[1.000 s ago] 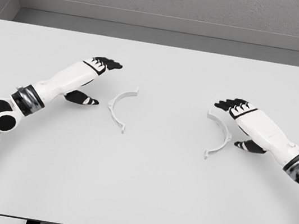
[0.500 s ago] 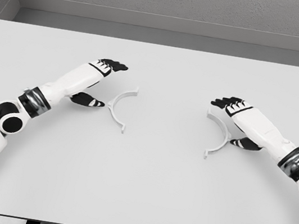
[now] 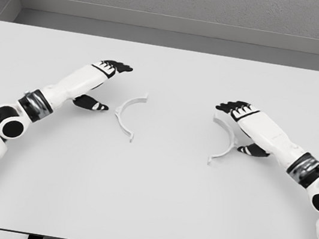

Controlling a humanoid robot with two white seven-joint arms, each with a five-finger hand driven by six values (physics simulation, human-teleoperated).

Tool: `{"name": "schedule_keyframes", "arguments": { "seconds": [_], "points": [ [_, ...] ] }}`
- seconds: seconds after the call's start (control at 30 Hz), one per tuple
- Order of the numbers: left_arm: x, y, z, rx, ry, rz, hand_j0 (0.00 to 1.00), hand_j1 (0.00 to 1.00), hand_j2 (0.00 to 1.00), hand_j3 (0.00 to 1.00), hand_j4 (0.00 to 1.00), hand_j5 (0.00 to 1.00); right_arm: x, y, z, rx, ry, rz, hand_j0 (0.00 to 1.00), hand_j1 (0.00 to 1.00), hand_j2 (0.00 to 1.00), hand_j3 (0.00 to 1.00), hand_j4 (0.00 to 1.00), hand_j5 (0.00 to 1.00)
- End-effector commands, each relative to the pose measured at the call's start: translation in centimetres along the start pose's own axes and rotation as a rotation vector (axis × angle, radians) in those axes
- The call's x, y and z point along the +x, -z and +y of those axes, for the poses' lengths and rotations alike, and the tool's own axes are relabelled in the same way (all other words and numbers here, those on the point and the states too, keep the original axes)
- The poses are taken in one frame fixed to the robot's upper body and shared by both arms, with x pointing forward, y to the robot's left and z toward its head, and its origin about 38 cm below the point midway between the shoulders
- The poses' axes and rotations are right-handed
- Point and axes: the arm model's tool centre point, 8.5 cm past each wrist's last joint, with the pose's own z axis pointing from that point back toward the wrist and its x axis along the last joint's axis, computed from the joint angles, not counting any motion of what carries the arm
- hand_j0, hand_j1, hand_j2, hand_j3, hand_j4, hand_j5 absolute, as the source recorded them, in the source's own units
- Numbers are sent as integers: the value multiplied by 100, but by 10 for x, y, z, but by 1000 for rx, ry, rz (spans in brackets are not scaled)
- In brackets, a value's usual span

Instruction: Assemble PVC drainage pipe clamps

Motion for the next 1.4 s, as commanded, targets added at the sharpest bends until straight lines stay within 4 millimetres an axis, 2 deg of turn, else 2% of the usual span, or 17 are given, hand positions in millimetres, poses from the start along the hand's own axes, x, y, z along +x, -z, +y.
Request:
{"name": "schedule_keyframes", "arguments": {
  "seconds": [0.0,0.43,0.87,1.13,1.37],
  "points": [
    [1,2,-3,5,-15,1,100,100,100,100,100,100,3,3,1,-4,10,-7,100,100,100,100,100,100],
    [14,16,-15,3,-33,-29,100,100,100,100,100,100,17,24,-5,-8,-5,-61,100,100,100,100,100,100],
    [31,31,-28,-2,-40,-63,100,100,100,100,100,100,1,22,-2,0,14,-20,100,100,100,100,100,100],
    [17,22,-10,12,-9,-37,100,100,100,100,100,100,3,26,-1,4,16,-30,100,100,100,100,100,100],
    [17,23,-9,10,-5,-37,100,100,100,100,100,100,12,33,4,14,21,-55,100,100,100,100,100,100]
  ]
}}
